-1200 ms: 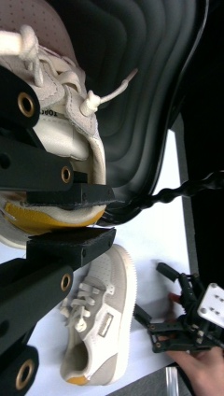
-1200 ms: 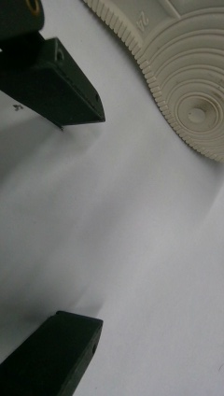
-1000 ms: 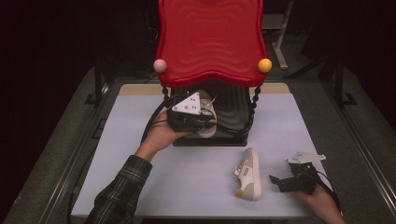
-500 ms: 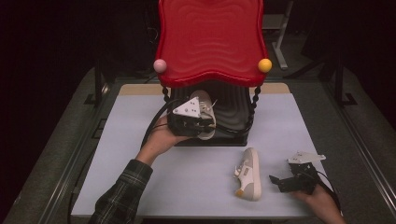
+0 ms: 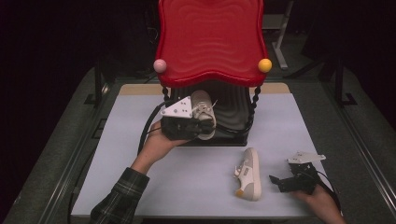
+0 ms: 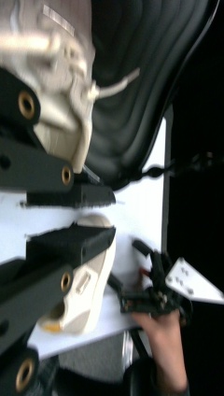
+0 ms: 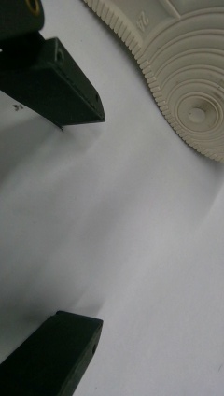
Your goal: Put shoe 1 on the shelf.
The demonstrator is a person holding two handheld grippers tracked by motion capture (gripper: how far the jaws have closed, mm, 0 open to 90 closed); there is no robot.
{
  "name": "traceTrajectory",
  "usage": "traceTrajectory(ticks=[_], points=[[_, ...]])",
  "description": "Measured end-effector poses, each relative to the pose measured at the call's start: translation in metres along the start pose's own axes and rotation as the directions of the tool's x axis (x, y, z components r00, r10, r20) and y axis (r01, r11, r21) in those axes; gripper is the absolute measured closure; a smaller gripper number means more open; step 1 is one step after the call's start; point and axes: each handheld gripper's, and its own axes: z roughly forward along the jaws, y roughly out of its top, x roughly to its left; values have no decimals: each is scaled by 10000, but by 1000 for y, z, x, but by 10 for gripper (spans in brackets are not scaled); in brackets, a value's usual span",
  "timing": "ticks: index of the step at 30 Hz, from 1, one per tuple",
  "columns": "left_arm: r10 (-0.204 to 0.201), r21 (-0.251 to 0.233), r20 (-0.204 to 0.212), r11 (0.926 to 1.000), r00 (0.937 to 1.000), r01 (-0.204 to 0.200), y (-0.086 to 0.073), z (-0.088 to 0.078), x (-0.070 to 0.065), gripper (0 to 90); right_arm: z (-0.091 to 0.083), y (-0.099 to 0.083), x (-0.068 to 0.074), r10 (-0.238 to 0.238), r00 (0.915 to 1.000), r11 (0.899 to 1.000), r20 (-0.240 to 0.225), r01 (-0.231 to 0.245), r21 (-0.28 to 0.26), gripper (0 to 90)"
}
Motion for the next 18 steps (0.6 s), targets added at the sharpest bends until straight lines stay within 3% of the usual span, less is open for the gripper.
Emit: traceTrajectory(ticks=[2,9,18], points=[[-120,66,43,9999,9999,120,-8,3,-5,898,0,0,0,4,10000,10000,-6,-4,7,23],[-786,457,-171,9958,9968,793,-41,23,-7,899,0,0,0,8,10000,10000,2,-8,12,23],[-892,850,-466,9920,9949,929,-60,37,-4,900,0,0,0,-6,10000,10000,4,6,4,23]])
